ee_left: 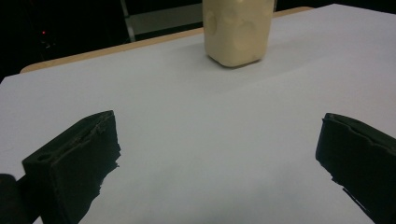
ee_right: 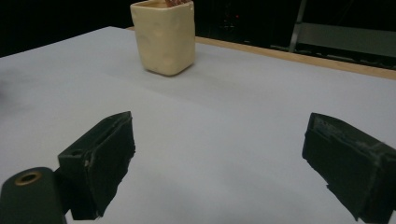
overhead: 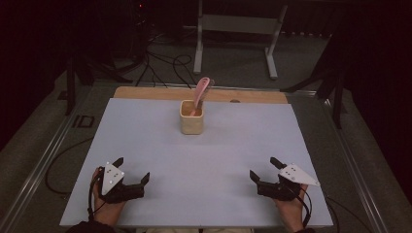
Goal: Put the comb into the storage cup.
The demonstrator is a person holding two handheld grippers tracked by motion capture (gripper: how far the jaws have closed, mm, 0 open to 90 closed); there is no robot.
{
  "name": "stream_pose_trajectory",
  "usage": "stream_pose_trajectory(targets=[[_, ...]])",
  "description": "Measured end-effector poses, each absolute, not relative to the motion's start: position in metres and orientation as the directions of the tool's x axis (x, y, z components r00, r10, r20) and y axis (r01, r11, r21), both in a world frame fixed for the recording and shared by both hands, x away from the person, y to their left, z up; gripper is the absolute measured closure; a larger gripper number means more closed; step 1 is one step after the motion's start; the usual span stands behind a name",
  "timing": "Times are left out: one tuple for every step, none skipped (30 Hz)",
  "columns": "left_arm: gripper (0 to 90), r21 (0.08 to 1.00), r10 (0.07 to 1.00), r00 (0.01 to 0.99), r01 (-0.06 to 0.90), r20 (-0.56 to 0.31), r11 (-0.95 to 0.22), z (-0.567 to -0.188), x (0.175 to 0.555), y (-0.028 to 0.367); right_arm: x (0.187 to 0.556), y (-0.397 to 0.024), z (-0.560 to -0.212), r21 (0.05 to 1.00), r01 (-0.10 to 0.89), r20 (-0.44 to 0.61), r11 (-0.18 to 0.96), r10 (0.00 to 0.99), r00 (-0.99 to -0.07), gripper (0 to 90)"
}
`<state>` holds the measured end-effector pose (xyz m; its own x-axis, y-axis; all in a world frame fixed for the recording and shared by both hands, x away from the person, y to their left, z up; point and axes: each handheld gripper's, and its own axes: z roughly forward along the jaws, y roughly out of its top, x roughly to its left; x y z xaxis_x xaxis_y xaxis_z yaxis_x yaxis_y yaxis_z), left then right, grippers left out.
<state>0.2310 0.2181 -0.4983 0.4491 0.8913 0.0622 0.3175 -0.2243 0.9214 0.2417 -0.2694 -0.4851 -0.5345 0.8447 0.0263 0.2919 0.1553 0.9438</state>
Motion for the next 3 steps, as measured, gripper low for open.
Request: stream_pose_trajectory(targets=[[0.1,0.921,0.892,0.448,0.318,0.062,-0.224,-0.4985,0.2312,0.2183,0.2418,-0.2695,-0.4853,0.944,0.291,0.025,0.156,0.846,-0.533,9.0],[0.2,0.921,0.891,0.449,0.319,0.061,-0.224,-0.4985,0.2314,0.2187,0.2418,-0.2694,-0.4854,0.944,0.292,0.026,0.154,0.846,-0.532,9.0],[0.2,0.921,0.891,0.449,0.319,0.06,-0.223,-0.4987,0.2316,0.219,0.2419,-0.2693,-0.4854,0.944,0.29,0.025,0.155,0.846,-0.533,9.0]])
